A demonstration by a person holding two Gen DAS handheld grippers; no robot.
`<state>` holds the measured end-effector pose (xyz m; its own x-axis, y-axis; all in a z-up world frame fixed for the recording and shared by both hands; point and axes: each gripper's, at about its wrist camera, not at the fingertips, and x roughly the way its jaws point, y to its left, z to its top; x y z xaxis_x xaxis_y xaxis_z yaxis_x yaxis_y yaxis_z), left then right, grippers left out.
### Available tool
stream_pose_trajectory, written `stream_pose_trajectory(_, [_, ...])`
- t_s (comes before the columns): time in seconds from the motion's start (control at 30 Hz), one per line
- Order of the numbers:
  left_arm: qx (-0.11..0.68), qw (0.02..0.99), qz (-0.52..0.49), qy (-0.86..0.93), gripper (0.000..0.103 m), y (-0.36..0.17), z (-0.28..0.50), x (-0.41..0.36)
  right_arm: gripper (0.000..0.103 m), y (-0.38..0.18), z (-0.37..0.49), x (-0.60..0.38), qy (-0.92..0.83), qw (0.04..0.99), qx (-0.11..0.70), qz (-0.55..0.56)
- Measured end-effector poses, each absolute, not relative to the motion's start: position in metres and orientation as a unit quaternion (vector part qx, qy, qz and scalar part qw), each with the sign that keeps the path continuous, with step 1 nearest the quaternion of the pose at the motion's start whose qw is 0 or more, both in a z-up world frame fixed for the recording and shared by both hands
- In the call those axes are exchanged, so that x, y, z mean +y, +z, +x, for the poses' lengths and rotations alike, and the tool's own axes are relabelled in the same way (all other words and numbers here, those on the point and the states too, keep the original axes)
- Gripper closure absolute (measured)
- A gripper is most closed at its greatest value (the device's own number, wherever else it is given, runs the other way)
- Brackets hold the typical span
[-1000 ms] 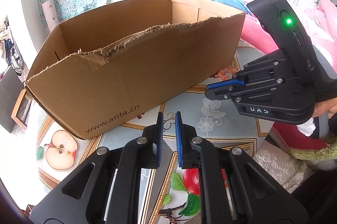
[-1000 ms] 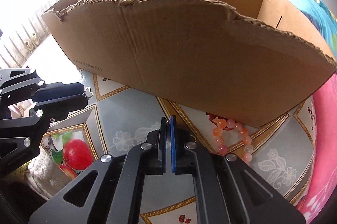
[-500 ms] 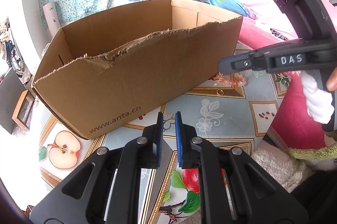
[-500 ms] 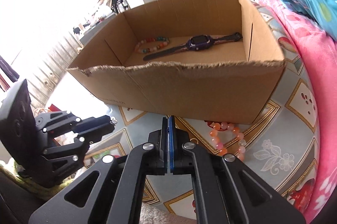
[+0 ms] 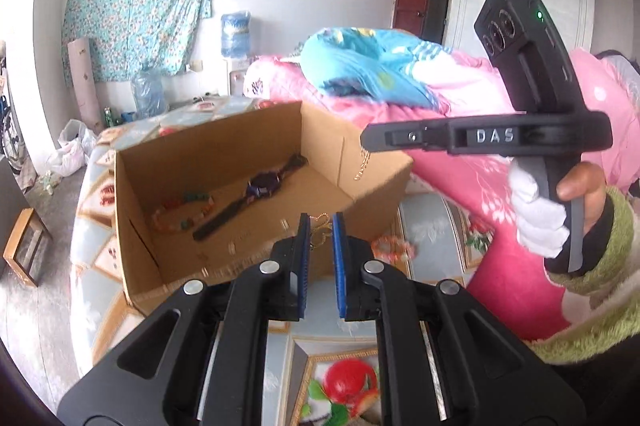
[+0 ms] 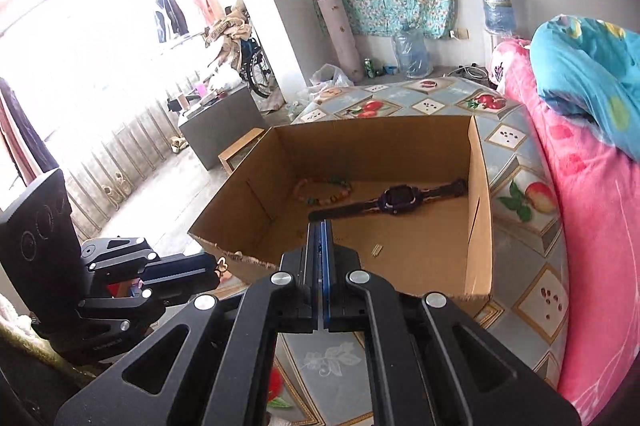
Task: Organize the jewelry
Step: 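Carry the gold chain charm over the box and open the right gripper, then withdraw the right gripper from the box toward the pink-orange bracelet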
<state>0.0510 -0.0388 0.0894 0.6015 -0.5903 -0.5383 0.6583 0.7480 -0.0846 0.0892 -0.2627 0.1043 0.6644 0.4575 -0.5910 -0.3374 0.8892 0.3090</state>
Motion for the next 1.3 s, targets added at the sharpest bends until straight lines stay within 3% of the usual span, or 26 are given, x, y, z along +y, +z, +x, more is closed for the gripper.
stream_pose_trajectory(0.47, [0.379, 0.866, 0.076, -0.318, 0.093, 0.044, 0.145, -0.081, 0.102, 0.060, 0.181, -0.269, 0.177, 0.888, 0.419, 0.076])
stream_pose_trajectory(0.57, [0.397, 0.860, 0.065, -0.314, 0.086, 0.034, 0.152, -0.083, 0.099, 0.051, 0.191, -0.272, 0.168, 0.880, 0.437, 0.076])
stream_pose_trajectory(0.63, [0.401, 0.859, 0.055, -0.314, 0.075, 0.033, 0.154, -0.080, 0.098, 0.050, 0.192, -0.275, 0.169, 0.880, 0.436, 0.080])
stream_pose_trajectory(0.73, [0.398, 0.861, 0.046, -0.314, 0.071, 0.034, 0.151, -0.075, 0.087, 0.056, 0.186, -0.281, 0.173, 0.886, 0.421, 0.088])
stream_pose_trajectory(0.87, [0.388, 0.867, 0.037, -0.312, 0.068, 0.041, 0.144, -0.068, 0.086, 0.066, 0.178, -0.293, 0.169, 0.894, 0.402, 0.103])
stream_pose_trajectory(1.3, [0.322, 0.896, 0.002, -0.306, 0.043, 0.077, 0.096, -0.033, 0.078, 0.099, 0.104, -0.321, 0.180, 0.912, 0.339, 0.143])
